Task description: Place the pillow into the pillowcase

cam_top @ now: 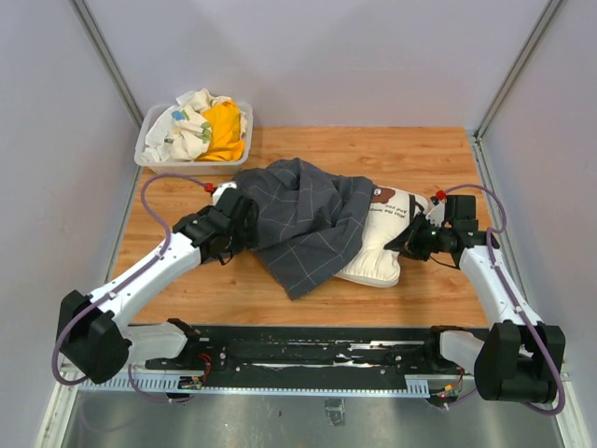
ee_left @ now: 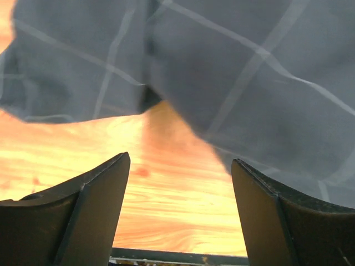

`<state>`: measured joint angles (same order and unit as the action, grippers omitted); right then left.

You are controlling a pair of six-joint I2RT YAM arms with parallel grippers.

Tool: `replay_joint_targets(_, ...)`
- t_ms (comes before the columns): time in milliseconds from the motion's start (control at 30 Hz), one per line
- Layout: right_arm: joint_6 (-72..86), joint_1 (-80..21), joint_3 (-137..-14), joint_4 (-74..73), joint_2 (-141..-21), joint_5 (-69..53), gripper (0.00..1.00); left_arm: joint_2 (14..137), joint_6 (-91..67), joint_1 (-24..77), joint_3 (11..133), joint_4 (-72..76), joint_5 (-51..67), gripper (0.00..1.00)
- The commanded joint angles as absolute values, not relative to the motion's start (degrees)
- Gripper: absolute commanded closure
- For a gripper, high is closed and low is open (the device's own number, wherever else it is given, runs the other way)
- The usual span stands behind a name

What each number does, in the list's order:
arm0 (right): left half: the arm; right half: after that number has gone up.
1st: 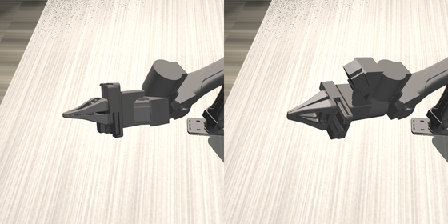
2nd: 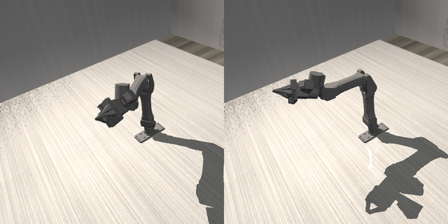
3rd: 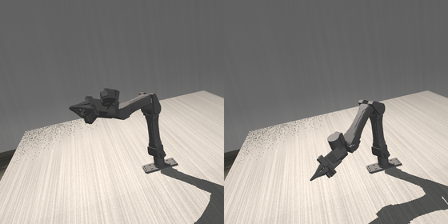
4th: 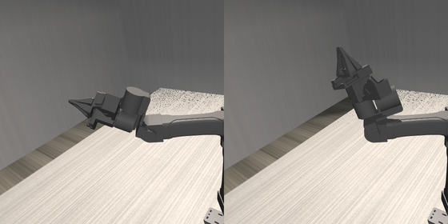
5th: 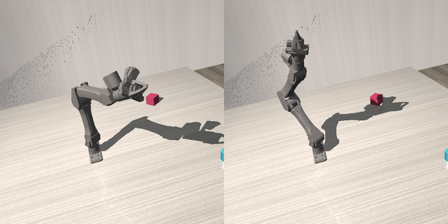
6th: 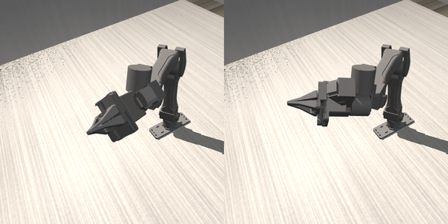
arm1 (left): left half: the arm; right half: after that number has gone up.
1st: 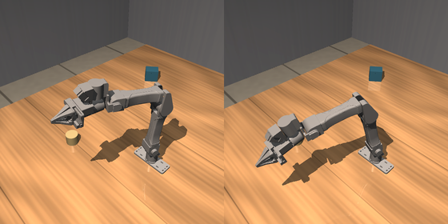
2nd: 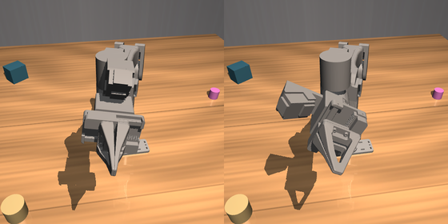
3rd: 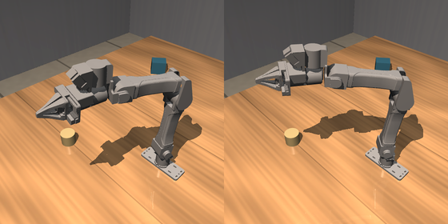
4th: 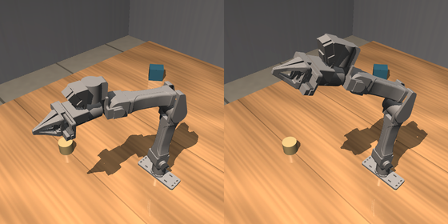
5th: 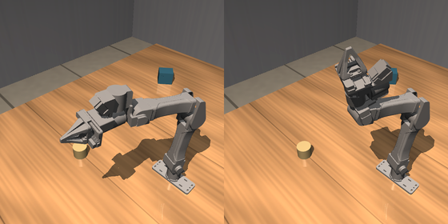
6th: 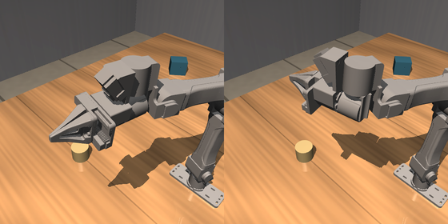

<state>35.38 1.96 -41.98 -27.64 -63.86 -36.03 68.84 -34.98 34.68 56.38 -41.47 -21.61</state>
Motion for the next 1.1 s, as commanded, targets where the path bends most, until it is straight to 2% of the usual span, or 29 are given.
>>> replay_joint_targets(0,34.5,2.7,-44.4,-24.7,-63.8,-39.2,0.96,67.2,-38.3,27.7,52.8,-37.5,-27.5,0.20)
replay_joint_targets(200,34.4,2.7,-45.2,-24.5,-64.1,-40.4,0.96,73.1,-36.0,17.3,50.6,-31.2,-27.6,0.20)
replay_joint_targets(500,34.7,2.7,-45.5,-24.0,-64.5,-41.2,0.95,87.2,-34.4,15.5,51.7,-22.3,-25.9,0.22)
replay_joint_targets(533,34.8,2.7,-45.4,-23.9,-64.5,-41.2,0.95,88.3,-34.1,15.5,51.9,-21.4,-25.7,0.26)
replay_joint_targets(567,35.0,2.7,-45.4,-23.9,-64.4,-41.3,0.95,89.0,-34.0,15.4,52.2,-20.9,-25.8,0.36)
replay_joint_targets(700,35.1,2.7,-45.2,-23.9,-64.2,-41.1,0.95,90.1,-33.8,15.1,54.5,-21.5,-27.7,0.95)
replay_joint_targets(767,35.3,2.7,-45.2,-23.9,-64.1,-41.2,0.95,89.8,-33.9,15.0,56.6,-23.7,-29.6,1.00)
replay_joint_targets(1067,35.7,2.7,-45.1,-23.8,-63.8,-41.5,0.95,82.4,-28.2,13.1,70.6,-29.1,-39.4,1.00)
